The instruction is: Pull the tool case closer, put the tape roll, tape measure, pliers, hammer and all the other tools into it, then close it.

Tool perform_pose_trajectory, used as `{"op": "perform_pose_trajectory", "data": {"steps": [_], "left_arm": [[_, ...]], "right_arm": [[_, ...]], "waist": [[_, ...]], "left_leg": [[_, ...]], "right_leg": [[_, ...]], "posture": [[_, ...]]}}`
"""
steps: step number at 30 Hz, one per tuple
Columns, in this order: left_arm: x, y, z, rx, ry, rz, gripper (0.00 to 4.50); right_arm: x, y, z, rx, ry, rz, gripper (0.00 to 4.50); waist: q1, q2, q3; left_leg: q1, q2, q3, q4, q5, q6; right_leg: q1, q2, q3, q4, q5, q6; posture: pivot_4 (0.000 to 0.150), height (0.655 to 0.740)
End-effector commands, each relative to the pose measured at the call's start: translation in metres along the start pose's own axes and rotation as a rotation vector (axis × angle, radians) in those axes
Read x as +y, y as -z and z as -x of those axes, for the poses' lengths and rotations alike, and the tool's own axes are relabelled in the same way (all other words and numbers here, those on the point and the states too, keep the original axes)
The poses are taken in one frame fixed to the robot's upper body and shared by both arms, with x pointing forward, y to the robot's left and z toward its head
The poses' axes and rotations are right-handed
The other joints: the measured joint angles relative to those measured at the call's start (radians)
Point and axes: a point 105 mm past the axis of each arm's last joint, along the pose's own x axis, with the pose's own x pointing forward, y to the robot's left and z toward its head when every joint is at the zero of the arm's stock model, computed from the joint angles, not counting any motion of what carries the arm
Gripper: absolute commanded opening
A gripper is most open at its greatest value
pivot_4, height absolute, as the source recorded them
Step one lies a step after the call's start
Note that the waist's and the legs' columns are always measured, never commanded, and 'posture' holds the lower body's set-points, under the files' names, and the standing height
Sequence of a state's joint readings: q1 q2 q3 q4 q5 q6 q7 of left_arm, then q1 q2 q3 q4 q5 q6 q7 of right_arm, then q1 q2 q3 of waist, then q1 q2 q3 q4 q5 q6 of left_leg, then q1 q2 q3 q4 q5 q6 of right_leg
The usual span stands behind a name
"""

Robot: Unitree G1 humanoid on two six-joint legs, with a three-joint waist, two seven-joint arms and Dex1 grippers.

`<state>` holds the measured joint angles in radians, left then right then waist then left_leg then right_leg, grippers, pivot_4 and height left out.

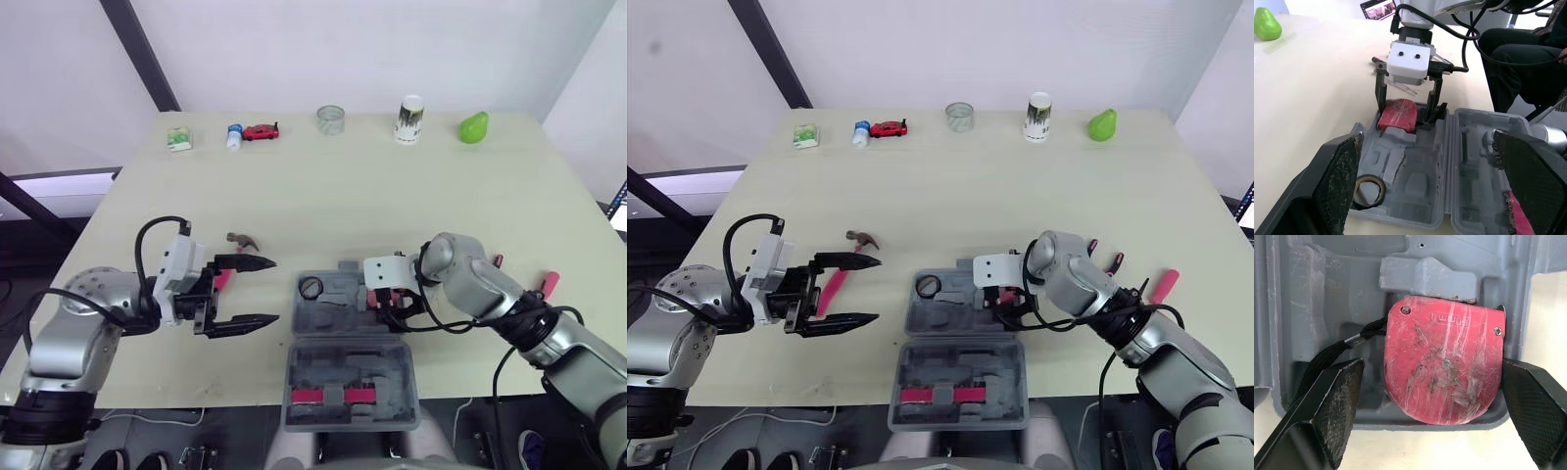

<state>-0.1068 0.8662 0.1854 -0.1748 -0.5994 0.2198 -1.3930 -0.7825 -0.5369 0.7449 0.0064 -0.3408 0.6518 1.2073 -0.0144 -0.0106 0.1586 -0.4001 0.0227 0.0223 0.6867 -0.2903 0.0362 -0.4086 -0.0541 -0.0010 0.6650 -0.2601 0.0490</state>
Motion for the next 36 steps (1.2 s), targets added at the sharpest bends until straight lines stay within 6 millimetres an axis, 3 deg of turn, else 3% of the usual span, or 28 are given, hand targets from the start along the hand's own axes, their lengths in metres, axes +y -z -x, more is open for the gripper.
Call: {"op": "perform_pose_trajectory", "data": {"steps": [1,6,14,16,17,18,19,20,21,31,36], "left_arm": [[-0.003,-0.005,-0.002,-0.005,0.019,-0.038,4.50],[-0.003,-0.005,-0.001,-0.002,0.015,-0.038,4.50],[-0.003,-0.004,0.000,-0.002,0.011,-0.039,4.50],[-0.003,-0.004,0.001,-0.002,0.011,-0.037,4.50],[-0.004,-0.003,0.001,0.002,0.017,-0.031,4.50],[-0.004,-0.003,0.002,0.004,0.021,-0.026,4.50],[-0.005,-0.003,0.002,0.006,0.021,-0.024,4.50],[-0.005,-0.003,0.003,0.008,0.021,-0.023,4.50],[-0.005,-0.003,0.003,0.010,0.020,-0.024,4.50],[-0.002,-0.005,0.005,0.006,0.018,-0.038,4.50],[-0.002,-0.006,0.006,-0.004,0.019,-0.038,4.50]], "right_arm": [[-0.005,-0.007,0.020,-0.035,0.057,0.020,4.42],[-0.002,-0.005,0.041,-0.088,0.085,-0.012,4.42],[-0.013,0.004,0.064,-0.342,0.256,-0.212,4.42],[-0.006,0.008,0.066,-0.501,0.268,-0.315,3.93],[-0.001,0.009,0.066,-0.552,0.265,-0.328,3.84],[0.005,0.010,0.064,-0.584,0.254,-0.313,3.26],[0.007,0.012,0.063,-0.599,0.272,-0.296,3.06],[0.009,0.014,0.062,-0.615,0.282,-0.301,2.43],[0.010,0.015,0.060,-0.626,0.292,-0.313,2.14],[0.007,0.012,0.043,-0.867,0.366,-0.364,2.14],[0.006,0.020,0.025,-0.952,0.348,-0.442,2.14]], "waist": [[0.000,0.000,0.000],[0.003,0.000,0.000],[0.001,0.000,0.000],[0.002,0.000,0.000],[0.003,-0.001,0.000],[0.008,-0.001,0.000],[0.006,-0.001,0.000],[0.004,-0.001,0.000],[0.001,-0.001,0.000],[0.001,-0.001,0.000],[0.001,-0.001,0.000]], "left_leg": [[0.000,0.000,0.000,0.000,0.000,0.000],[0.000,0.000,0.000,0.000,0.000,0.000],[0.000,0.000,0.000,0.000,0.000,0.000],[0.000,0.000,0.000,-0.001,0.000,0.000],[-0.001,0.000,0.000,-0.001,0.000,0.000],[-0.001,0.000,-0.001,-0.001,0.000,0.000],[-0.001,0.000,0.000,-0.001,0.000,0.000],[-0.001,0.000,0.001,-0.001,0.000,0.000],[-0.001,0.000,0.001,-0.001,0.000,0.000],[0.001,0.001,0.001,-0.001,0.000,0.000],[0.001,0.001,0.001,-0.001,0.000,0.000]], "right_leg": [[0.000,0.000,0.000,0.000,0.000,0.000],[0.000,0.000,0.000,0.000,0.000,0.000],[0.000,0.000,0.000,0.000,0.000,0.000],[0.000,0.000,0.000,0.000,0.000,0.000],[0.000,0.000,0.000,0.000,0.000,0.000],[0.000,0.000,0.000,-0.001,0.000,0.000],[0.000,-0.001,0.000,-0.001,0.000,0.000],[0.000,-0.001,0.001,-0.001,0.000,0.000],[0.000,-0.001,0.001,-0.001,0.000,0.000],[0.000,0.000,0.002,0.001,0.000,0.000],[0.000,0.000,0.002,0.000,0.000,0.000]], "posture": [[0.150,0.7400],[0.150,0.7400],[0.150,0.7400],[0.150,0.7400],[0.150,0.7400],[0.150,0.7400],[0.150,0.7400],[0.150,0.7400],[0.150,0.7400],[0.150,0.7400],[0.150,0.7400]]}}
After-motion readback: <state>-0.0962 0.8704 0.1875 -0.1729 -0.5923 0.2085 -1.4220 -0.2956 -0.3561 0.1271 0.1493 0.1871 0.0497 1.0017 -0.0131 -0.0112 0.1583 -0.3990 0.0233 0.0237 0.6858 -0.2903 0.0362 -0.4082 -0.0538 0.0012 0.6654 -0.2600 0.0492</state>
